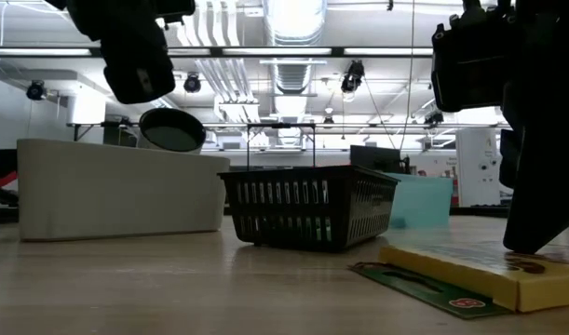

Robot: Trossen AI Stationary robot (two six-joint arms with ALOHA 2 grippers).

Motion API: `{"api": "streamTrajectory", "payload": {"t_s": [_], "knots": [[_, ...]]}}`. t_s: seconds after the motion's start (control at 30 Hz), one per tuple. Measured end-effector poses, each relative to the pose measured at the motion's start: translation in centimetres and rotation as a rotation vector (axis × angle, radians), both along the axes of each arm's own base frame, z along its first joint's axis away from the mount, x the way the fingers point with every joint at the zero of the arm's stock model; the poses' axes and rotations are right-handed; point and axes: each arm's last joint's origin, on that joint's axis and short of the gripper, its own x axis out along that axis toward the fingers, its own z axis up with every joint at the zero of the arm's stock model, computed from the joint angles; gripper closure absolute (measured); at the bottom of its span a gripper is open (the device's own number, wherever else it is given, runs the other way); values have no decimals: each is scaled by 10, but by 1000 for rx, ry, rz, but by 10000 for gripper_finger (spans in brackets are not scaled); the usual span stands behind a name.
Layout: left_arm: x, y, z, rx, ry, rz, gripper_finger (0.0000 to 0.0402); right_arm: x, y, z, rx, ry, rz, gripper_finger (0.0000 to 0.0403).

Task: Pick & Place School Supplies
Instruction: Put the crayon box into the light green bin

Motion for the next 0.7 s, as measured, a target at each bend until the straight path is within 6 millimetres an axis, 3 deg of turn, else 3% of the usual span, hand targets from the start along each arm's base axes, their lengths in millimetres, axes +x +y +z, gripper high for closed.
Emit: {"api": "streamTrajectory", "payload": {"t_s": [0.27, 0.43, 0.7], "knots": [[-3, -10, 0, 4, -5, -44, 303, 6, 4, -11, -48, -22, 18, 394], [-4, -10, 0, -2, -3, -40, 303, 26, 17, -24, -82, -28, 55, 394], [-4, -10, 0, -22, 9, -22, 303, 64, 43, -26, -194, -90, 273, 394]]}}
